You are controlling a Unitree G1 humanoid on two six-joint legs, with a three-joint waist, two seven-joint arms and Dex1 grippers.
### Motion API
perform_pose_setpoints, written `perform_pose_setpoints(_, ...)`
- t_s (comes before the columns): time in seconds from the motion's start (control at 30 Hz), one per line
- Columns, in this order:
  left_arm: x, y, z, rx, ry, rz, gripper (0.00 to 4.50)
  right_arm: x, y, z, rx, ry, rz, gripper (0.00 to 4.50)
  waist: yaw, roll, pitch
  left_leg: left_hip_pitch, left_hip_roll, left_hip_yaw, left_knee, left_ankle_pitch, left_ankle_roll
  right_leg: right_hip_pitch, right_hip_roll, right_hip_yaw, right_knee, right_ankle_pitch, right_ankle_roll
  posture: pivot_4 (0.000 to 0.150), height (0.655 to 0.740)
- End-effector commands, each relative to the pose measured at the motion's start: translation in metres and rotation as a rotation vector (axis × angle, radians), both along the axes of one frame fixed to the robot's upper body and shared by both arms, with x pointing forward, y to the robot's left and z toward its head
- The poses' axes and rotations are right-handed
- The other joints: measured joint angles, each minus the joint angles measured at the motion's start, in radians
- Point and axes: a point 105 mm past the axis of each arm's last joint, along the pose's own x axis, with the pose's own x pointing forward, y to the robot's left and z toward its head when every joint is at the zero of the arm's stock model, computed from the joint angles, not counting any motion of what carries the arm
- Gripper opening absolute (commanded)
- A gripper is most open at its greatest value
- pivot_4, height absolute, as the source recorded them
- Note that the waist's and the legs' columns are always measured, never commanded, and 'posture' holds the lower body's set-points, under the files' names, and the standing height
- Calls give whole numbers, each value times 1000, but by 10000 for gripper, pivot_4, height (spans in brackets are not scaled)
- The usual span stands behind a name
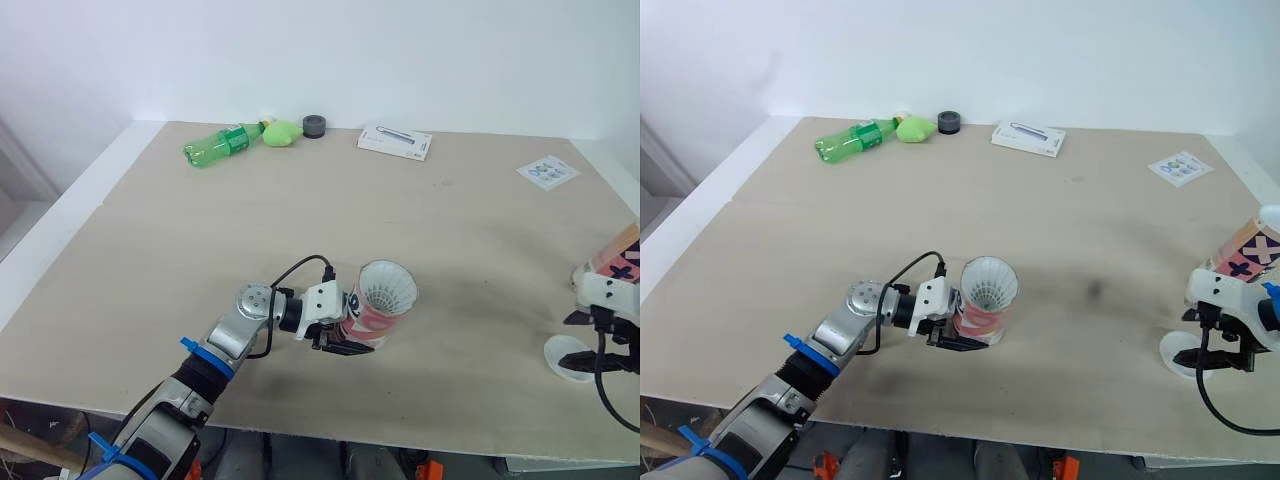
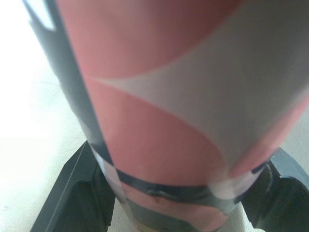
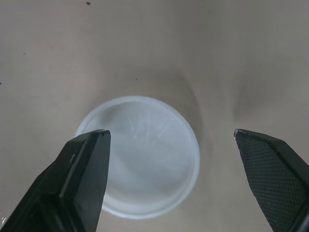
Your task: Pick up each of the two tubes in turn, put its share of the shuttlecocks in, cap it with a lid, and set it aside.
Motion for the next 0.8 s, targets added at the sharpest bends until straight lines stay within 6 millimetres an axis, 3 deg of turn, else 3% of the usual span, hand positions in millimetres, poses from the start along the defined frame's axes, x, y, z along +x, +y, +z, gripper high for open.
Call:
perform_pose_setpoints(0.03, -1, 7, -15, 77, 19, 12, 28006, 0, -9, 3, -30, -15, -18, 44011, 0, 0, 0, 0, 0, 0, 0, 0, 0, 0, 0, 0, 0, 0, 0, 1500, 7294)
perform_pose_setpoints(0.07, 0, 7, -15, 77, 20, 16, 28006, 0, -11, 1, -26, -10, -31, 44011, 0, 0, 0, 0, 0, 0, 0, 0, 0, 0, 0, 0, 0, 0, 0, 1500, 7294)
perform_pose_setpoints(0.13, 2, 9, -16, 82, 21, 26, 28006, -1, -13, -2, -11, -2, -52, 33004, 0, 0, 0, 0, 0, 0, 0, 0, 0, 0, 0, 0, 0, 0, 0, 1500, 7294)
perform_pose_setpoints(0.2, 2, 10, -15, 84, 21, 29, 28006, -2, -14, -4, 8, 14, -61, 28554, -1, -1, 0, 1, 0, 0, 0, 0, 0, 1, 0, 0, 0, 0, 0, 1500, 7294)
perform_pose_setpoints(0.3, 3, 12, -14, 86, 21, 34, 28006, -4, -18, -8, 8, 33, -78, 16202, -2, -3, 1, 5, 0, 0, 0, 0, 0, 5, 0, 0, 0, 0, 0, 1500, 7294)
perform_pose_setpoints(0.37, 4, 13, -13, 88, 19, 37, 28006, -3, -20, -9, 13, 34, -87, 4854, -2, -3, 2, 9, 0, 0, 0, 0, 0, 7, 0, 0, 0, 0, 0, 1500, 7294)
perform_pose_setpoints(0.4, 4, 13, -13, 88, 19, 38, 28006, -3, -20, -9, 16, 34, -89, 2090, -3, -4, 2, 11, 0, 0, 0, 0, 0, 7, 0, 1, 0, 0, -1, 1500, 7294)
perform_pose_setpoints(0.43, 5, 14, -13, 89, 18, 41, 28006, -3, -20, -9, 18, 37, -89, 484, -3, -4, 2, 12, 0, 1, 0, 0, 0, 7, 0, 1, 0, 0, -1, 1500, 7294)
perform_pose_setpoints(0.8, 7, 14, -10, 89, 13, 48, 28006, -4, -11, -2, 12, 52, -30, 484, -3, -4, 2, 13, 1, 0, -2, 0, 0, 11, 0, 0, 0, -1, -2, 1500, 7294)
